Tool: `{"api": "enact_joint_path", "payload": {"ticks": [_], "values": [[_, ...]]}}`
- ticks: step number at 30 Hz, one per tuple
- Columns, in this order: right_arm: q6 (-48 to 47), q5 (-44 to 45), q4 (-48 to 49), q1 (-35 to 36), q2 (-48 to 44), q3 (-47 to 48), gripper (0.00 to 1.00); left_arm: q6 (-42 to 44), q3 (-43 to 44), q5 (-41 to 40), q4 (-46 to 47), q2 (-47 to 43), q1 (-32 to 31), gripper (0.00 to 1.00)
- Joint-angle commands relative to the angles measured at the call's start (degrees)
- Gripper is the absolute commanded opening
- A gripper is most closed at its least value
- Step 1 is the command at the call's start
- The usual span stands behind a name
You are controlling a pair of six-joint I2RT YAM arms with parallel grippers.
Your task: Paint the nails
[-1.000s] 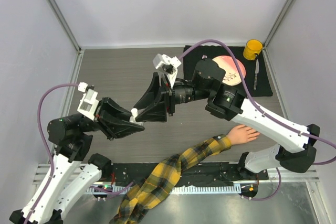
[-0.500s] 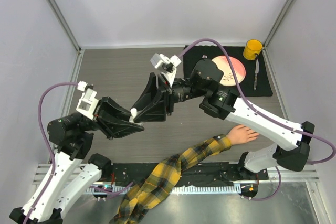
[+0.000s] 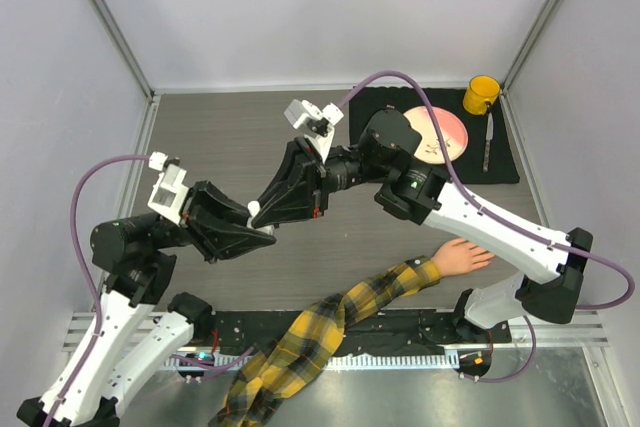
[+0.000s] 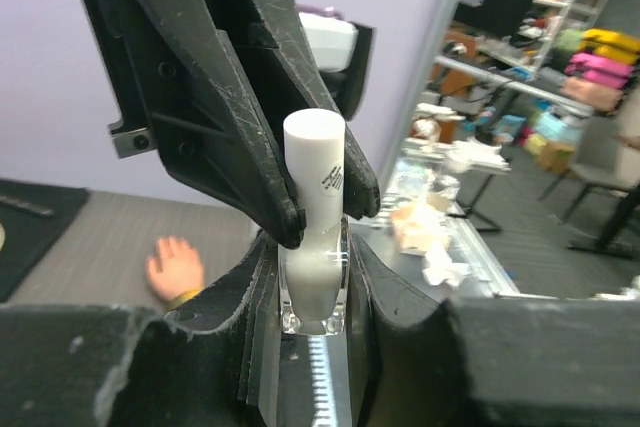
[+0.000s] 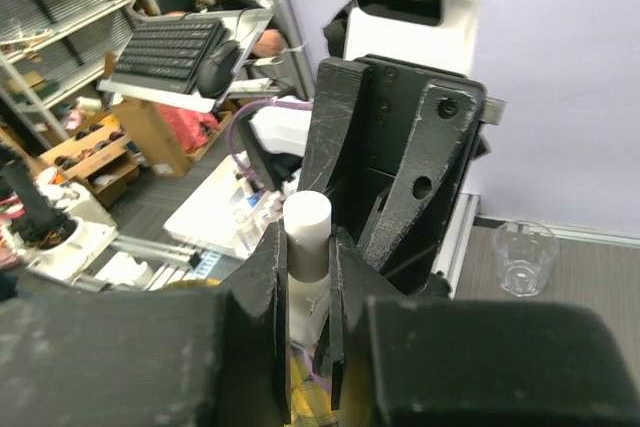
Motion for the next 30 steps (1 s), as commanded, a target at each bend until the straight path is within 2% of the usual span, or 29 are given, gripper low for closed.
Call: {"api": "enact_joint_path", "payload": {"ticks": [1, 3, 4, 6, 7, 8, 9, 10, 11, 12, 13, 14, 15, 17, 22, 24, 25, 26, 29, 30], "values": [[-3.85, 4.54, -7.01, -0.09, 0.16, 0.86, 0.0, 15.32, 6.19, -8.71, -19.0, -0.89, -0.11, 0.0], [-6.33, 7.17, -10.97, 0.0, -0.28, 0.95, 0.0, 24.02, 9.09, -13.82, -25.81, -0.98, -0.11, 0.0], [-8.6, 11.62, -13.77, 0.17, -0.63, 1.04, 0.0, 26.23, 9.8, -19.76, -27.76, -0.98, -0.19, 0.0], [-11.16, 18.84, -20.27, 1.13, -0.72, 2.7, 0.0, 32.56, 11.47, -25.94, -32.34, -0.63, -0.11, 0.0], [-14.57, 34.45, -23.08, 5.4, -0.03, 4.1, 0.01, 34.06, 11.65, -28.94, -32.87, -0.37, -0.11, 0.0], [-17.04, 45.74, -29.9, 9.45, 0.85, 5.94, 0.0, 36.16, 11.65, -33.84, -32.79, 0.07, -0.19, 0.0], [-19.58, 60.3, -32.58, 15.58, 2.86, 10.66, 0.0, 38.27, 11.56, -36.32, -32.7, 1.21, -0.11, 0.0], [-21.0, 93.08, -33.99, 20.69, 5.32, 13.06, 0.0, 39.25, 11.3, -38.26, -32.35, 1.91, -0.11, 0.0], [-19.54, 104.71, -36.97, 28.05, 12.04, 15.95, 0.0, 39.87, 11.04, -41.07, -31.04, 2.7, -0.11, 0.0], [-17.78, 115.97, -39.26, 30.12, 15.67, 22.77, 0.0, 40.05, 10.68, -42.23, -30.42, 3.5, -0.28, 0.0], [-17.68, 123.74, -40.15, 31.45, 18.84, 25.45, 0.0, 39.87, 9.46, -43.11, -28.07, 3.76, -0.19, 0.0], [-16.2, 124.6, -42.77, 32.68, 24.62, 28.26, 0.0, 39.61, 8.58, -44.51, -25.95, 3.77, -0.28, 0.0], [-14.7, 123.65, -44.36, 32.78, 26.5, 33.42, 0.0, 38.91, 7.88, -44.78, -22.71, 3.68, -0.28, 0.0], [-13.81, 121.36, -45.69, 32.87, 30.02, 36.36, 0.0, 38.47, 6.82, -45.22, -21.28, 3.85, -0.37, 0.0], [-13.9, 117.94, -45.26, 32.78, 30.57, 39.28, 0.0, 36.28, 5.33, -43.03, -22.06, 2.8, -0.37, 0.0], [-13.72, 114.7, -44.56, 32.87, 29.6, 38.23, 0.05, 35.75, 4.45, -42.77, -22.5, 1.05, -0.37, 0.0], [-13.55, 113.37, -44.38, 32.78, 29.08, 37.78, 0.09, 35.48, 3.66, -42.42, -23.2, 0.43, -0.37, 0.0], [-13.55, 111.88, -44.03, 32.78, 28.55, 37.34, 0.19, 35.48, 3.22, -42.15, -23.73, -0.79, -0.37, 0.0], [-13.81, 104.24, -43.59, 32.78, 25.48, 35.32, 0.38, 36.09, 2.42, -41.45, -27.32, -2.47, -0.37, 0.0], [-13.81, 102.39, -43.33, 32.87, 24.34, 33.84, 0.58, 36.27, 2.42, -41.27, -28.64, -3.43, -0.46, 0.0]]}}
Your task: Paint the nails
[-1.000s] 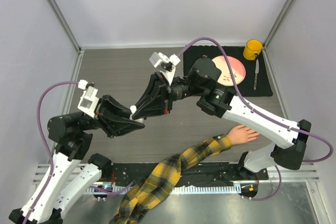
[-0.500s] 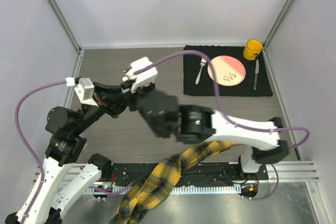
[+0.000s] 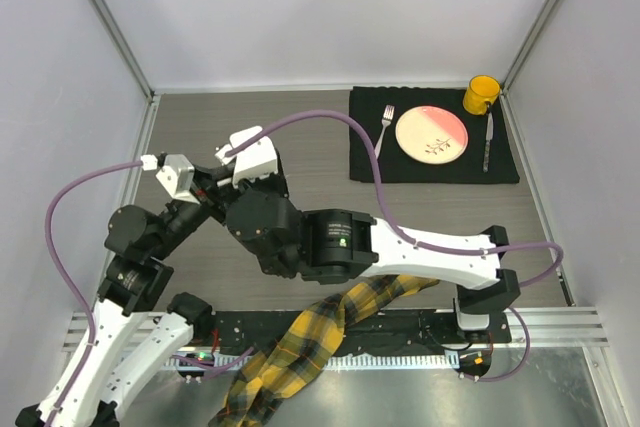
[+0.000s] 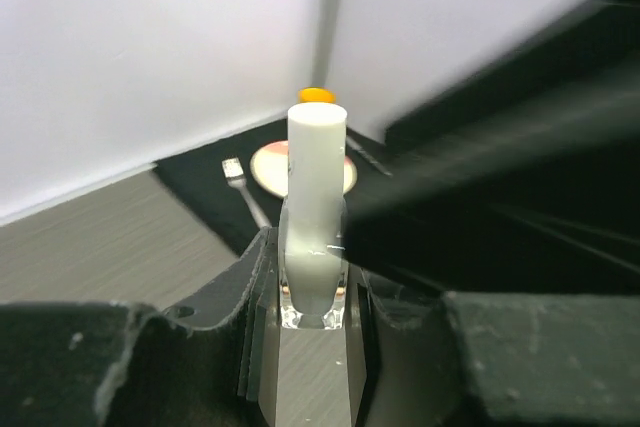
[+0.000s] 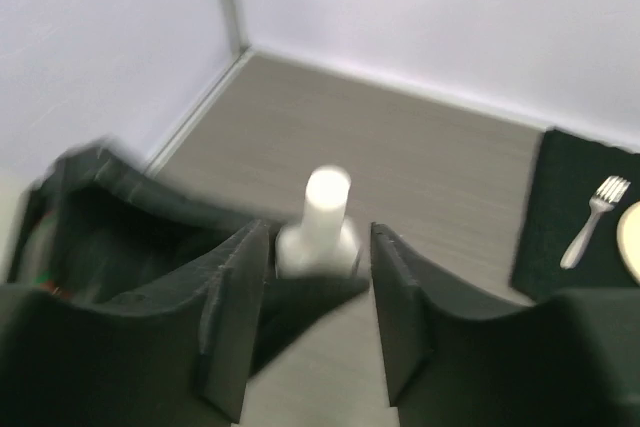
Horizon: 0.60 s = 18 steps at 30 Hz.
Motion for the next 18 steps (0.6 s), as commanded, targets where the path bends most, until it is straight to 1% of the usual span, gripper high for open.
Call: {"api": "enact_joint_path", "payload": {"ticks": [1, 2, 3, 4, 5, 6, 8, 9, 10, 11, 12, 13, 14, 15, 16, 17, 18], "values": [[1.77, -19.99, -3.02, 4.41, -2.66, -5.23, 0.63, -1.35, 0.34, -4.11, 0.44, -1.38, 0.15, 0.0], [1.77, -21.5, -2.85, 4.41, -3.99, -5.93, 0.67, -1.17, 0.34, -3.07, -1.57, -1.82, 0.15, 0.0], [1.69, -23.26, -2.67, 4.41, -5.3, -7.51, 0.74, -1.26, 0.43, -2.45, -2.2, -2.35, 0.15, 0.0], [1.6, -25.89, -2.49, 4.32, -6.45, -8.39, 0.76, -1.34, 0.52, -1.66, -2.64, -2.62, 0.24, 0.0], [1.08, -27.91, -2.23, 4.41, -9.59, -9.36, 0.78, -1.43, 0.69, 0.09, -3.87, -2.88, 0.24, 0.0], [0.64, -30.02, -2.05, 4.32, -11.19, -11.89, 0.81, -1.95, 0.78, 1.41, -4.49, -2.97, 0.33, 0.0], [-1.2, -37.13, -1.62, 4.06, -16.79, -14.89, 0.82, -2.48, 1.66, 4.22, -5.45, -2.88, 0.24, 0.0], [-1.65, -40.21, -1.44, 3.45, -19.01, -18.3, 0.82, -3.18, 2.1, 8.76, -6.07, -2.62, 0.33, 0.0], [-1.83, -48.5, -1.09, 2.31, -21.03, -20.07, 0.82, -3.89, 2.71, 11.24, -6.07, -2.1, 0.33, 0.0], [-1.74, -53.46, -0.74, -1.53, -25.49, -23.75, 0.82, -4.85, 2.98, 14.84, -5.55, -1.74, 0.24, 0.0], [-1.65, -59.86, -0.13, -4.0, -27.53, -25.78, 0.82, -6.08, 3.15, 21.66, -2.76, -1.3, 0.24, 0.0], [-1.65, -64.89, 1.45, -6.29, -29.38, -27.72, 0.8, -10.01, 2.9, 25.9, -0.56, -0.52, 0.24, 0.0], [-1.83, -73.81, 2.42, -8.75, -31.66, -31.57, 0.8, -12.39, 2.37, 29.08, 3.2, -0.25, 0.24, 0.0], [-2.79, -77.29, 3.47, -12.25, -35.34, -33.34, 0.79, -15.38, 1.06, 33.29, 9.59, -0.24, 0.24, 0.0], [-3.23, -80.2, 4.88, -13.85, -37.03, -34.67, 0.78, -19.76, 0.52, 34.46, 12.96, -0.16, 0.24, 0.0], [-3.67, -85.88, 5.15, -15.09, -38.35, -36.33, 0.78, -21.28, 0.17, 35.17, 15.0, -0.16, 0.24, 0.0], [-4.37, -87.59, 5.41, -17.01, -40.37, -36.87, 0.78, -22.17, 0.25, 36.48, 15.98, 0.02, 0.16, 0.0]]}}
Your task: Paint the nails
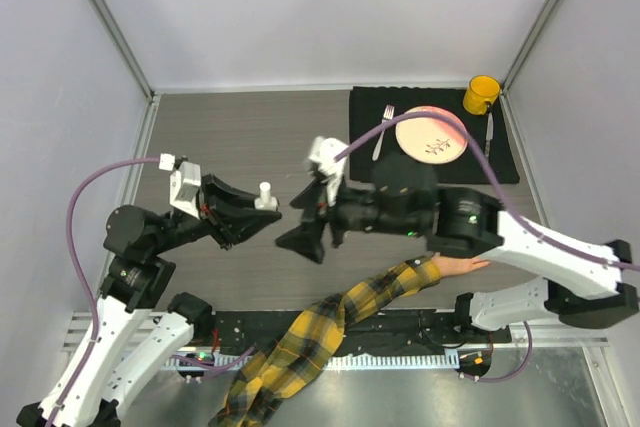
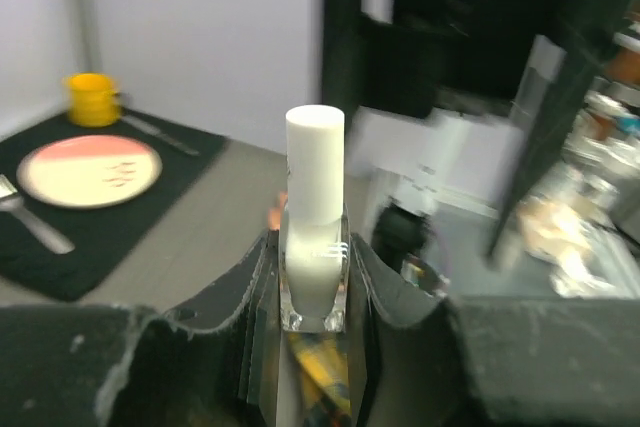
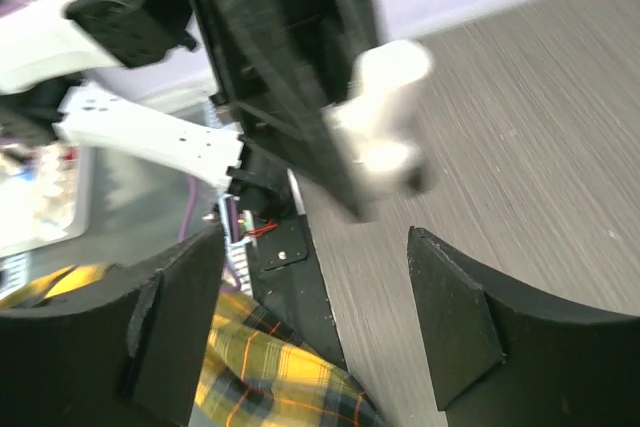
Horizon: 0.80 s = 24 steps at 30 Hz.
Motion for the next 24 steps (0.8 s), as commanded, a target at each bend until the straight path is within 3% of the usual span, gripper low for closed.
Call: {"api": "enact_joint_path", "payload": {"ticks": [1, 7, 11, 17, 24], "values": [[-3.2, -23.39, 6.97, -6.62, -8.51, -2.98, 0.78, -13.22, 0.12, 16.25, 17.44, 0.26, -0.7, 0.0], [-2.94, -30.87, 8.55, -11.81, -7.74, -0.96, 0.74, -22.38, 0.74, 19.95, 29.49, 2.81, -0.61, 0.0], [-1.36, -35.96, 12.33, -13.22, -4.84, 0.44, 0.7, -24.84, 0.83, 20.65, 31.87, 3.34, -0.79, 0.0], [1.8, -41.41, 18.13, -14.45, 0.87, 3.08, 0.54, -26.87, -0.31, 20.66, 34.86, 3.16, -1.93, 0.0], [5.32, -45.82, 26.48, -15.07, 1.41, 0.89, 0.52, -26.96, -0.58, 20.74, 35.3, 3.42, -2.37, 0.0]]}}
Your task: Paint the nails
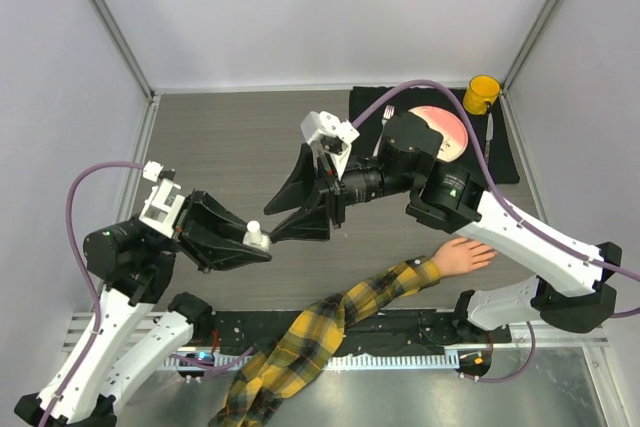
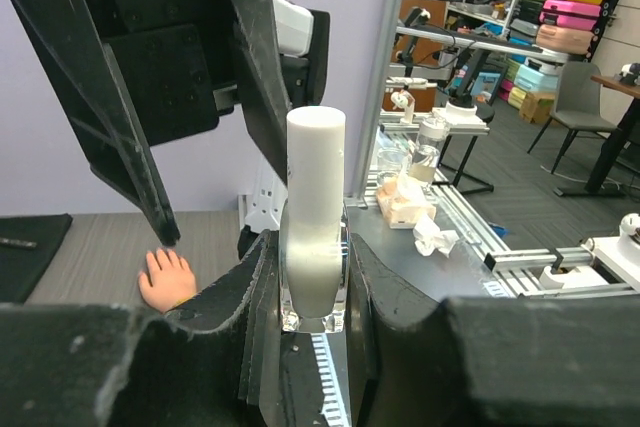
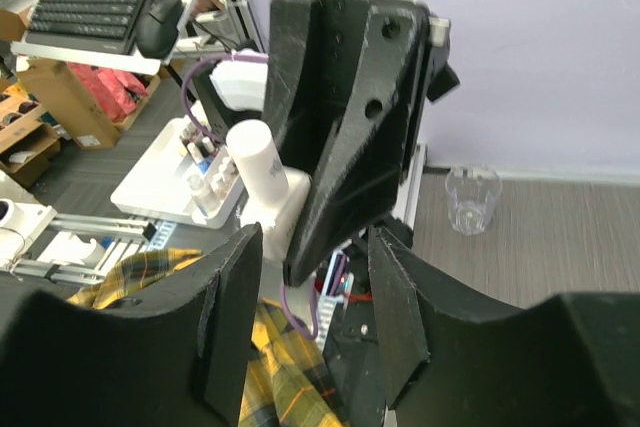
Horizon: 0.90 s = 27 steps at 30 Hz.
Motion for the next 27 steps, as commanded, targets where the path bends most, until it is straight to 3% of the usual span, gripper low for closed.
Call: {"api": "enact_joint_path", "payload": {"ticks": [1, 8, 27], "values": [[2.35, -2.21, 9.24, -0.62, -0.58, 0.56, 0.55, -1.15, -0.18, 0.17, 2.67, 0.47, -0.66, 0.0], [6.3, -4.93, 12.05, -2.03, 0.12, -0.14, 0.58, -1.15, -0.45, 0.0, 3.2, 0.91, -0.84, 0.0], [15.89, -10.73, 26.64, -2.03, 3.37, -3.92, 0.47, -1.23, -0.01, -0.7, 4.43, 1.88, -1.19, 0.0]]}}
